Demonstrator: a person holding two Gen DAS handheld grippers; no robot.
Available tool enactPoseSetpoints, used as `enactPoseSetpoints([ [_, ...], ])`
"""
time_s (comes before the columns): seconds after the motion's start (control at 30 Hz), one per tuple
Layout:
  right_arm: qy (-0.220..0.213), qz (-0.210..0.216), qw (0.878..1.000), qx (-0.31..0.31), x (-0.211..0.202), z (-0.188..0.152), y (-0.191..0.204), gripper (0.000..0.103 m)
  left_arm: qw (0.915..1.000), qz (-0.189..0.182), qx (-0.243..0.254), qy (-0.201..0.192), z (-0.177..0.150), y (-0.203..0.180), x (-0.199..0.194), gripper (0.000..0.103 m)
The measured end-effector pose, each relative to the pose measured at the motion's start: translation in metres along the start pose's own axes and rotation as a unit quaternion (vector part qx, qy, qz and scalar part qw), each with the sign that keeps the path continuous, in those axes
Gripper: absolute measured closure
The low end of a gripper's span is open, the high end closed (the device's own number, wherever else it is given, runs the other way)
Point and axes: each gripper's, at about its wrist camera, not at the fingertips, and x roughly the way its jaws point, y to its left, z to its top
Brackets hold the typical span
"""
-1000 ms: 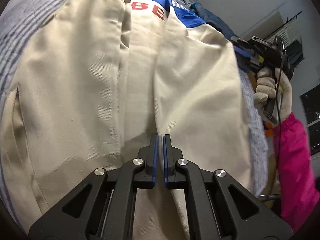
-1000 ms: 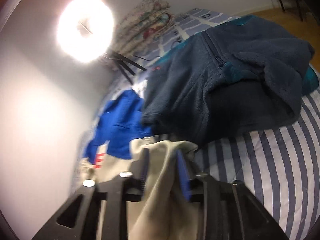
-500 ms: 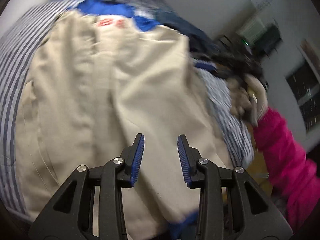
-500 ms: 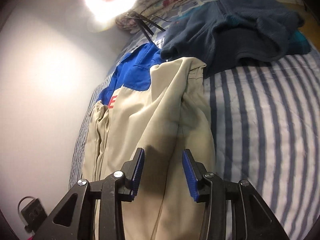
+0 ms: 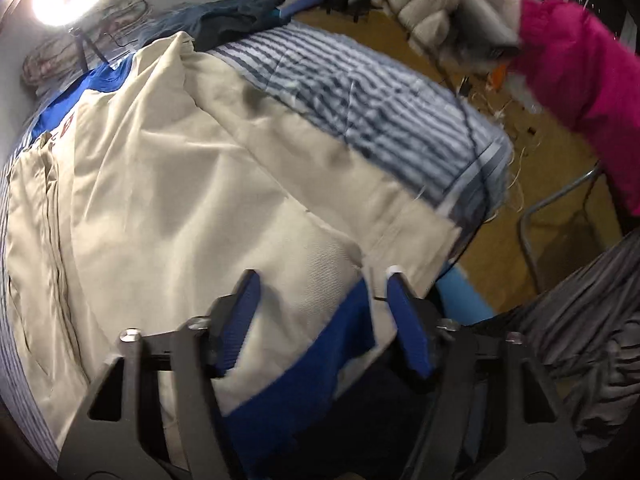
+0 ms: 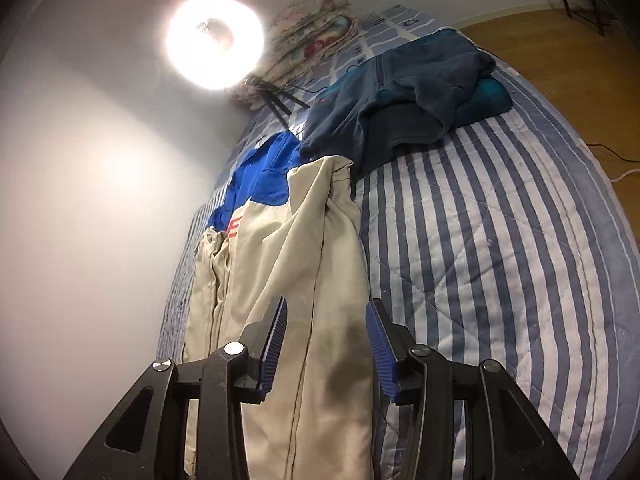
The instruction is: Fold large clothes
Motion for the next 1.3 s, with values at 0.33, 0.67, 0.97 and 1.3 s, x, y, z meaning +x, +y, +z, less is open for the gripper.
enactPoseSetpoints([
  [0.33, 0.043, 0.042, 0.998, -0.015, 0.056, 0.003, 0.016, 0.042, 0.9509, -0.188, -0.230, -0.087, -0.017, 0.087, -0.054, 0.101],
  [0.67, 0.055, 0.068, 0.995, 0.056, 0.138, 0.032, -0.002, 0.042, 0.9261, -0.237, -0.263, -0.129, -0.017, 0.101, -0.069, 0.101],
  [0.97, 0.028, -0.012, 1.000, -0.005, 0.155, 0.060, 0.019, 0.099, 0.9348, -0.247, -0.226, -0.120, -0.007, 0.089, -0.066, 0.101],
  [1.3, 0.008, -0.090, 0.996, -0.027, 0.142, 0.078, 0.006, 0.081, 0.9646, -0.225, -0.128, -0.051, 0.019, 0.035, -0.004, 0.101],
])
